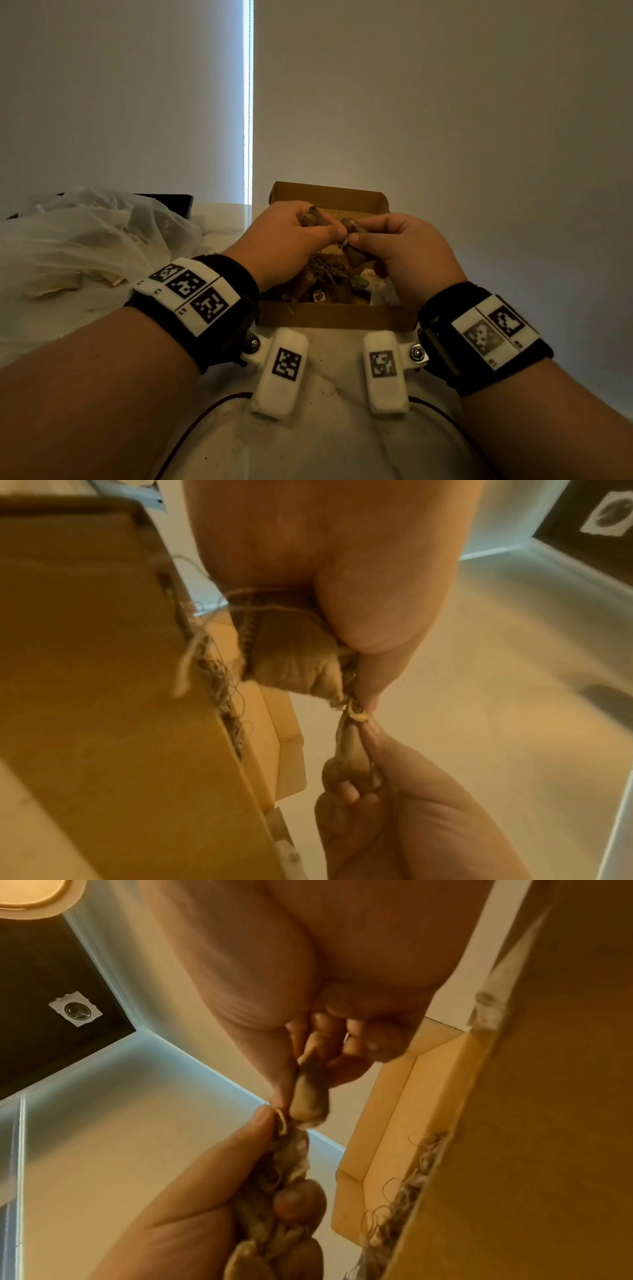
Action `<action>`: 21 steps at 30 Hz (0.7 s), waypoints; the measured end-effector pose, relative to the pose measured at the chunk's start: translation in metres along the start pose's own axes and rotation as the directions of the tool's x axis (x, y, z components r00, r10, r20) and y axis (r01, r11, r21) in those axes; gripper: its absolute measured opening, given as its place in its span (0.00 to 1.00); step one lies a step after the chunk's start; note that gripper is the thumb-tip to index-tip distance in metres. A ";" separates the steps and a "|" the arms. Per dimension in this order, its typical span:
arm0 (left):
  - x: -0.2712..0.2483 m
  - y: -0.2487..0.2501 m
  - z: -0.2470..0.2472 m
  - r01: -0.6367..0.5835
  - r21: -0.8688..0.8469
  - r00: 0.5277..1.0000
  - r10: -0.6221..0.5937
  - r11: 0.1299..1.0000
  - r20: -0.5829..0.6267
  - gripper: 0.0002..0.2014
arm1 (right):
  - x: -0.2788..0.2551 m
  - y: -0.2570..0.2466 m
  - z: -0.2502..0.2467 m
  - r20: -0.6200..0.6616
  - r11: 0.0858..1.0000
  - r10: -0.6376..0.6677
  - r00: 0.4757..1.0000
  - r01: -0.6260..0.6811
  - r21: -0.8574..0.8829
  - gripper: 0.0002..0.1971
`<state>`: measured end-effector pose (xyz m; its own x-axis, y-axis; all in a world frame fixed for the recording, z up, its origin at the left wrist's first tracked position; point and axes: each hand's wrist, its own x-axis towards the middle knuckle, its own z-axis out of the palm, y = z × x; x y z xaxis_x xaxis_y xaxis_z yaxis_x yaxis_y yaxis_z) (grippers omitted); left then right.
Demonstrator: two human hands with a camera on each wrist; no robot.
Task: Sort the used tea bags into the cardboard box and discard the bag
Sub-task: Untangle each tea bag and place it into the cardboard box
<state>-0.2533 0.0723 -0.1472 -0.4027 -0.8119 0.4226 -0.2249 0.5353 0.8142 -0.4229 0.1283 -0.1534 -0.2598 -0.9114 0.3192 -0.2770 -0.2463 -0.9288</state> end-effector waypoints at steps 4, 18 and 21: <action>0.000 -0.002 -0.001 0.046 -0.068 0.998 -0.049 0.997 -0.041 0.05 | 0.001 0.001 0.004 0.031 0.997 -0.008 0.999 0.006 0.078 0.05; 0.001 -0.002 0.002 0.102 -0.107 0.995 -0.103 0.989 -0.007 0.08 | 0.002 0.004 0.011 -0.020 0.997 0.037 0.999 -0.038 -0.065 0.06; 0.004 -0.007 -0.004 0.156 -0.273 0.976 -0.191 0.949 -0.106 0.09 | 0.000 0.000 0.008 0.028 0.970 0.114 0.993 -0.106 -0.220 0.06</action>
<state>-0.2504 0.0639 -0.1498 -0.2558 -0.9191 0.2996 -0.0340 0.3183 0.9474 -0.4156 0.1254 -0.1553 -0.2641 -0.9424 0.2055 -0.4447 -0.0701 -0.8929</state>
